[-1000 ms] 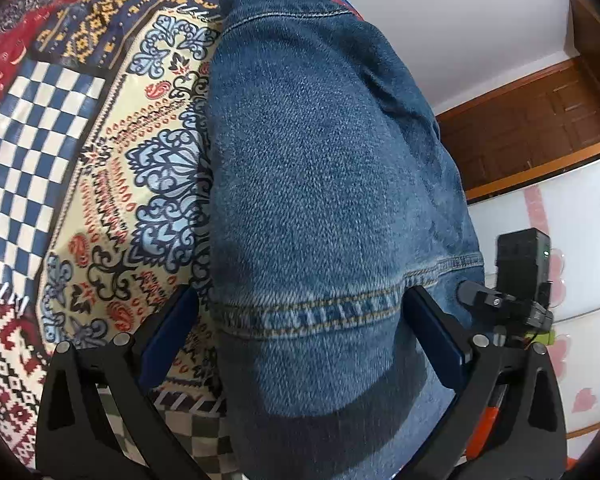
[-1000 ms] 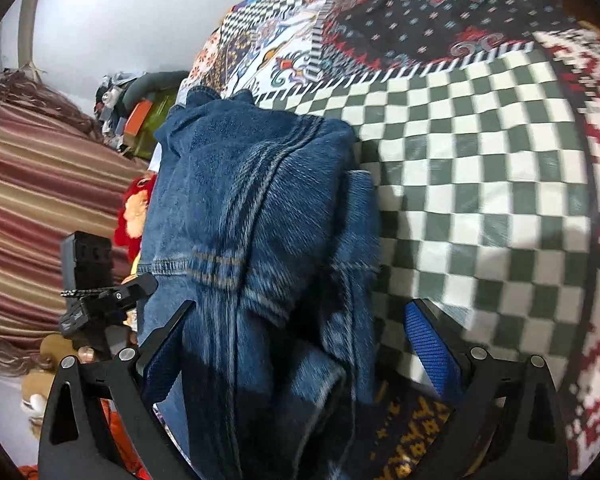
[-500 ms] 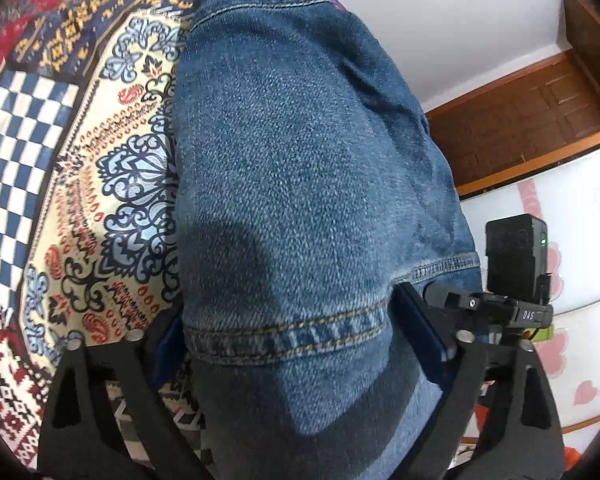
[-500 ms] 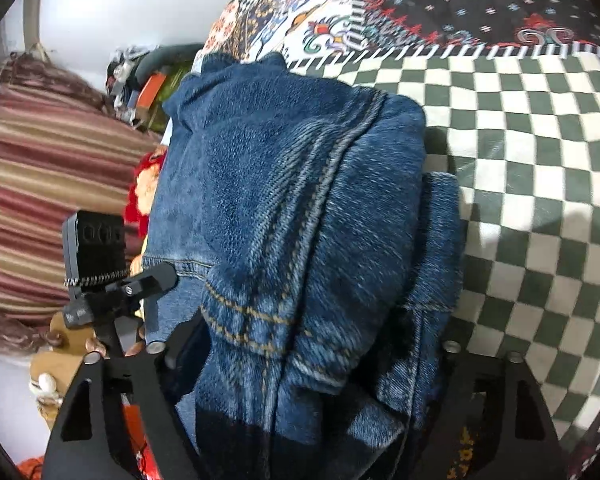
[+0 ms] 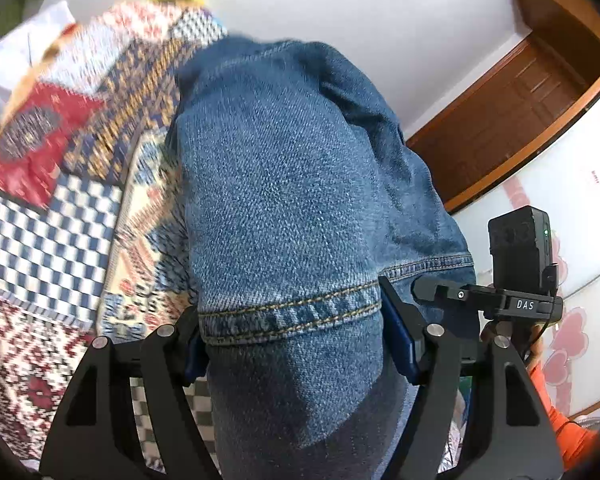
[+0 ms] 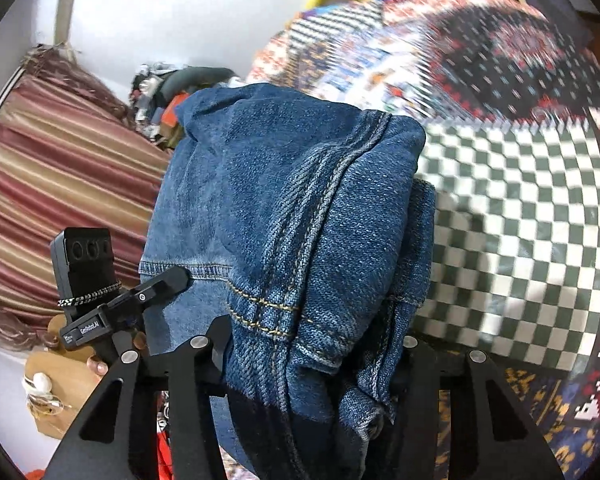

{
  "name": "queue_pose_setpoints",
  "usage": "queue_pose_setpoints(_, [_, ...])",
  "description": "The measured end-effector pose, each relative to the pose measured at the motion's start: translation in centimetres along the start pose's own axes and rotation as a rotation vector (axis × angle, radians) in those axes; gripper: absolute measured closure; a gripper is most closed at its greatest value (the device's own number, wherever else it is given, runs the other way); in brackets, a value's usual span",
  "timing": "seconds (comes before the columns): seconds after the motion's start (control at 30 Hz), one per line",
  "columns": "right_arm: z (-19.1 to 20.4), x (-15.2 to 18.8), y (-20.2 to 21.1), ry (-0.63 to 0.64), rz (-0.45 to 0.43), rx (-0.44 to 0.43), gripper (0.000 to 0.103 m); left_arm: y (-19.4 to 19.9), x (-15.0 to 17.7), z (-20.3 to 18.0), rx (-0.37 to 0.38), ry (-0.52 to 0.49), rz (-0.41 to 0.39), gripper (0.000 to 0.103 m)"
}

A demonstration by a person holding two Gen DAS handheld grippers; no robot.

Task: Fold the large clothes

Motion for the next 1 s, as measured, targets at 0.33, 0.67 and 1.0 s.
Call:
queue_pose_setpoints(0.33, [9.3,-0.5,-1.1,0.128,-0.029,-0.007,0.056,9.7,1.5,3.3,-0.04,0.007,-0.127,0.031])
queue_pose_setpoints(0.67, [13.3,-0.3,-10.2,0.152,0.089,-0.002,0.056,11.3,5.5,12.1,-0.062,0.141,-0.107,0.031])
queue_pose_setpoints(1.0, [10.7,0.4,-21.0,0.096,0.26,0.042,0.056,6.1,9.9,20.4,-0.046,0.284,0.004,0.031])
Point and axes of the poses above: each gripper's, at about its wrist camera, not at the fingertips, and y roughly against the way its jaws point, z to its left, x to its underside, the point moved 10 cm from there along -y, roughly the way its jaws point, and after that the axes turned 13 degrees about z, right-handed, at the moved point
